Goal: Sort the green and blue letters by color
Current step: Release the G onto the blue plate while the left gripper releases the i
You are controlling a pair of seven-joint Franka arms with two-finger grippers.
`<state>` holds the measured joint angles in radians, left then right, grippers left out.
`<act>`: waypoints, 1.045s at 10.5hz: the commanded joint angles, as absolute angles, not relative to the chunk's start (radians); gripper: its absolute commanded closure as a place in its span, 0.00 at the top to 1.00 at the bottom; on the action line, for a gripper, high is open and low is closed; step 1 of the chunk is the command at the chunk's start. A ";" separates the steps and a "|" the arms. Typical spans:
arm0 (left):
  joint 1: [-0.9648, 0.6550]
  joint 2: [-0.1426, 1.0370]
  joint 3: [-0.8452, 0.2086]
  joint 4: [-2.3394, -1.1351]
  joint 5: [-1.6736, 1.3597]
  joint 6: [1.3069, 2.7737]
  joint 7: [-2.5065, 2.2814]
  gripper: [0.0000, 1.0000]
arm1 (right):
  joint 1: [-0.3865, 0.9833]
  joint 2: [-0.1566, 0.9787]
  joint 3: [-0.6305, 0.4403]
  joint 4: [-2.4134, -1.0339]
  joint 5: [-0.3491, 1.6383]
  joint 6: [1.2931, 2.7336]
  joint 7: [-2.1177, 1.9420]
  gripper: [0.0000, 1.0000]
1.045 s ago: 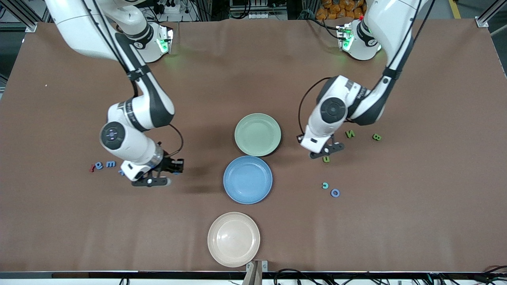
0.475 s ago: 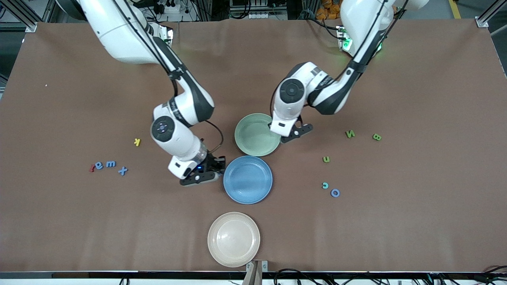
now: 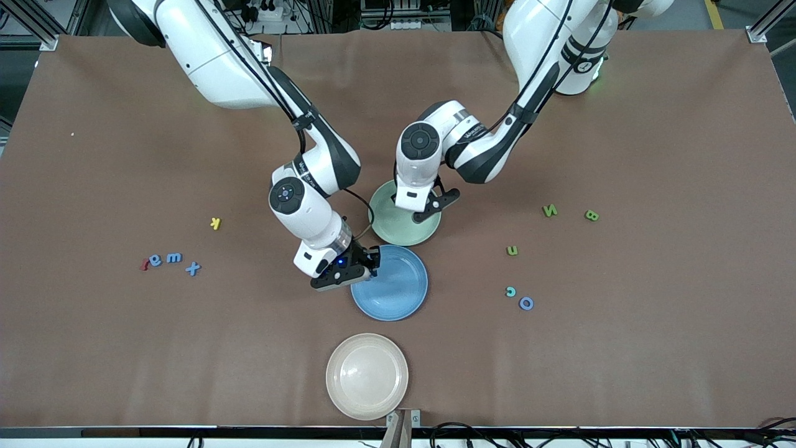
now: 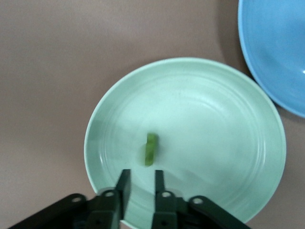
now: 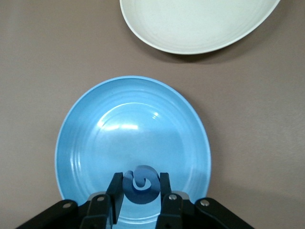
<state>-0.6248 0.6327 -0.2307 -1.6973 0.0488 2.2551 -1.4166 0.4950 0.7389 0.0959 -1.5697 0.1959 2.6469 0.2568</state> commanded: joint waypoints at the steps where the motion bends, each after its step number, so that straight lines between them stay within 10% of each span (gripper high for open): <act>1: -0.626 0.649 -0.219 -1.667 0.126 2.237 -1.436 1.00 | 0.508 0.749 0.097 -1.534 0.213 2.643 0.305 0.99; 11: -0.318 0.465 -0.224 -1.866 0.183 2.190 -0.974 1.00 | 0.293 0.589 0.083 -1.548 0.184 2.291 0.059 1.00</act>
